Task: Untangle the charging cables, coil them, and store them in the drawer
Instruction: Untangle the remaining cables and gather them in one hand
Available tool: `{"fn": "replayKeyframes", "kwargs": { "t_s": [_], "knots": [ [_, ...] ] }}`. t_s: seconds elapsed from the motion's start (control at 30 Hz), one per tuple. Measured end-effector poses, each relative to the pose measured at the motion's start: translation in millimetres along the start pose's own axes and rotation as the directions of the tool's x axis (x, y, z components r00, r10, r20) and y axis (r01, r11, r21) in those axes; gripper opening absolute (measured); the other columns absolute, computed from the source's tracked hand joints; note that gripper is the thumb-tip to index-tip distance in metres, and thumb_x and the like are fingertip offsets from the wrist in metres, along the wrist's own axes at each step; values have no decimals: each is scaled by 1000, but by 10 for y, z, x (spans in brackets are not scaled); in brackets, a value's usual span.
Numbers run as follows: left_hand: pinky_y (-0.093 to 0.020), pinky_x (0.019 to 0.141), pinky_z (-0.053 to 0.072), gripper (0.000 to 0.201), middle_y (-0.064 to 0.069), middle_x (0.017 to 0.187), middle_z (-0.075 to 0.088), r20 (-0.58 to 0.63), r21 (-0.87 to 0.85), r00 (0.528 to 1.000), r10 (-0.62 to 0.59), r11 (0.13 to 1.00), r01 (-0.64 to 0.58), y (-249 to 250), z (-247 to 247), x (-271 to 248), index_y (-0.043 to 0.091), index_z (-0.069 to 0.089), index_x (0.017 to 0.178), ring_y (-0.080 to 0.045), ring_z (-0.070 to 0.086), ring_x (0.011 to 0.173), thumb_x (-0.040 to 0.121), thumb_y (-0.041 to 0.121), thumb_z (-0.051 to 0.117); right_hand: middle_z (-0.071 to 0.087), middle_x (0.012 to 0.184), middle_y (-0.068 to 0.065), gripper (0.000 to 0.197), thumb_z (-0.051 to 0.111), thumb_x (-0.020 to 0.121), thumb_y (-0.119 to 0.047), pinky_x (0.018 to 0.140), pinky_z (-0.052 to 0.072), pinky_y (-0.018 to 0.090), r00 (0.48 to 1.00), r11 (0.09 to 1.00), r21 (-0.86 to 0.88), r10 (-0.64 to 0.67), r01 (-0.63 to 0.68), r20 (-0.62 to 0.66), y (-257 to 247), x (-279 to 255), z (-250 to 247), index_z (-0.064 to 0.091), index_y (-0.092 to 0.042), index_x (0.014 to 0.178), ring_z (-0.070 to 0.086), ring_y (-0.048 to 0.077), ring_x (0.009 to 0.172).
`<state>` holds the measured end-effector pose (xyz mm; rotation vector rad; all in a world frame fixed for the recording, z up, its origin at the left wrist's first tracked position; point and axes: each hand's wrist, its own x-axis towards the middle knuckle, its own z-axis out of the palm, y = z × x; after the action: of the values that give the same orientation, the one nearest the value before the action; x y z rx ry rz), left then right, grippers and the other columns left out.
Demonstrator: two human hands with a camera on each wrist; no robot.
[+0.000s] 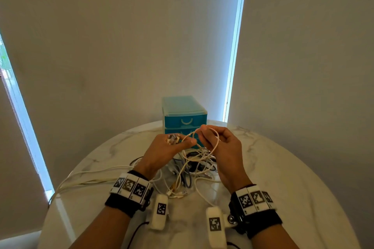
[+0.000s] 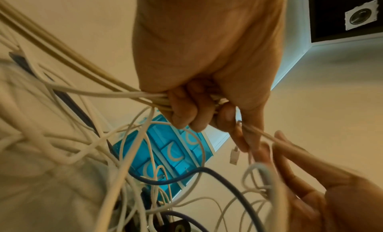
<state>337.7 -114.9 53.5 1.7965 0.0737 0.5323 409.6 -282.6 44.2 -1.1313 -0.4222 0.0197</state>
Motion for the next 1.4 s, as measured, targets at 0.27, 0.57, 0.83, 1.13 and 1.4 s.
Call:
{"fn": "replayKeyframes", "kwargs": {
  "t_s": [0.27,0.57,0.83,1.13,1.4],
  "knots": [
    [-23,60,41,19,24,60,63,-415,-220,909,-39,974,-58,-101,-211,138,20,83,104,6,53,51,93,36,83,75,109,-12,15,80,92,-24,73,48,9,997,661,-748,-6,59,74,221,173,-399,76,-31,104,67,-3,94],
    [-23,41,25,26,8,58,42,-565,-430,797,-216,901,-61,-288,-486,267,29,64,80,-9,28,47,94,42,80,79,106,-5,50,56,88,12,75,65,38,976,820,-572,-104,-26,-194,199,137,-482,79,-31,94,75,13,87],
    [-24,41,23,28,5,62,39,-501,-440,847,-178,895,-72,-288,-418,258,27,64,78,-9,26,47,93,44,82,80,97,-12,21,58,110,-36,66,50,18,986,785,-597,-129,165,103,71,48,-155,78,-31,106,64,-5,68],
    [-21,38,22,16,9,60,42,-598,-561,772,-213,799,-215,-325,-693,280,29,73,101,-6,27,47,95,41,81,68,108,-9,16,82,92,-46,90,57,32,995,564,-822,-90,84,40,235,175,-414,84,-30,97,66,8,97],
    [-19,62,46,22,19,69,71,-166,-132,984,-65,990,43,-143,-228,109,25,81,105,-1,64,61,94,43,81,81,87,-3,21,77,97,-45,77,58,25,980,956,-280,-134,89,-144,-86,26,-151,86,-26,97,72,5,80]
  ]
}}
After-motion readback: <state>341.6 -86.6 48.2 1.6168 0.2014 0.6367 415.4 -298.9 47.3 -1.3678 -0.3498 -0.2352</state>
